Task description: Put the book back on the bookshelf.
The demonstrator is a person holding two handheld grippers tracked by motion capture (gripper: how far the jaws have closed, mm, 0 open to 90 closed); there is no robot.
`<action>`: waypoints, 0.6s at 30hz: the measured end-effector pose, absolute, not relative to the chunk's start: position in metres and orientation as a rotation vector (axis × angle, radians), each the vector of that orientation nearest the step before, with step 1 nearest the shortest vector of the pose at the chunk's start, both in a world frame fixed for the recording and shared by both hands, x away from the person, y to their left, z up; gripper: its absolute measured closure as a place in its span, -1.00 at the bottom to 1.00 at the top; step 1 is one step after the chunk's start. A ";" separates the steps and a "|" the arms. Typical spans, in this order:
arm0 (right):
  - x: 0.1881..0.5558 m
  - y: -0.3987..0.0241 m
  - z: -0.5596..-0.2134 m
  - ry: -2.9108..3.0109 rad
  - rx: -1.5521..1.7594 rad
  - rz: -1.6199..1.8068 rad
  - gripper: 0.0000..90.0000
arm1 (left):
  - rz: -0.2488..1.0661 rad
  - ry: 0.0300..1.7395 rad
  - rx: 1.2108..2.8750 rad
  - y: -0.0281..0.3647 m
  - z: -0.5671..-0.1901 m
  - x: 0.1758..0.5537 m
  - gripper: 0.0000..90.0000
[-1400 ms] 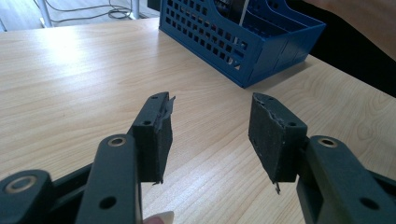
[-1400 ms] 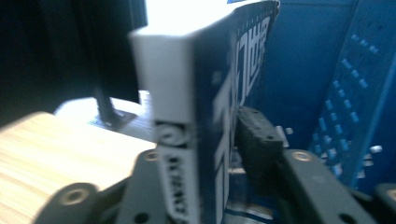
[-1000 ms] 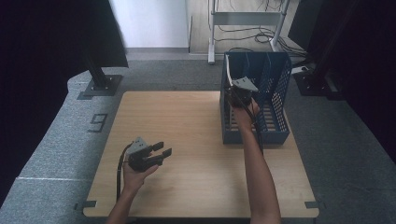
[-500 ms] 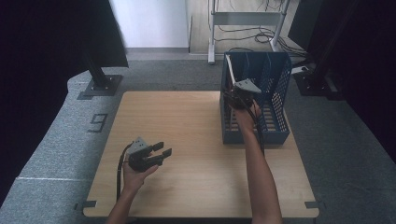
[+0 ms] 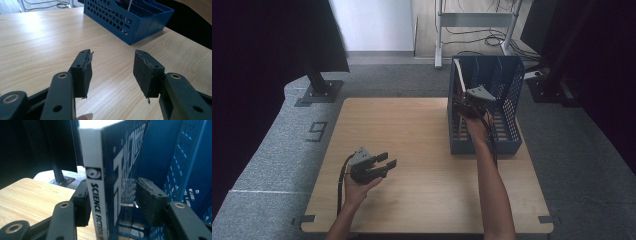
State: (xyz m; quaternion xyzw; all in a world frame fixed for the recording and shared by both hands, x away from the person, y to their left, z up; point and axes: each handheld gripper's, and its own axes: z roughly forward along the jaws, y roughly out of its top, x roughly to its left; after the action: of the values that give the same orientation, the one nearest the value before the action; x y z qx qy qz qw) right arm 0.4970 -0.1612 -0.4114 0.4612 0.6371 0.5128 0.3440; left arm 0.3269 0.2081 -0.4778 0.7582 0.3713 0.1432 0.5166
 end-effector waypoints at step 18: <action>0.488 -0.169 -0.409 1.642 1.209 1.337 -0.06 | 0.348 0.890 1.818 0.208 -0.478 0.326 0.08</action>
State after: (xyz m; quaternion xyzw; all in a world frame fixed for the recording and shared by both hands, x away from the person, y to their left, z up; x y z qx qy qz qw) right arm 0.4880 -0.1687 -0.4090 0.4655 0.6321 0.5148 0.3445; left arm 0.3265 0.2080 -0.4777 0.7575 0.3707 0.1451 0.5174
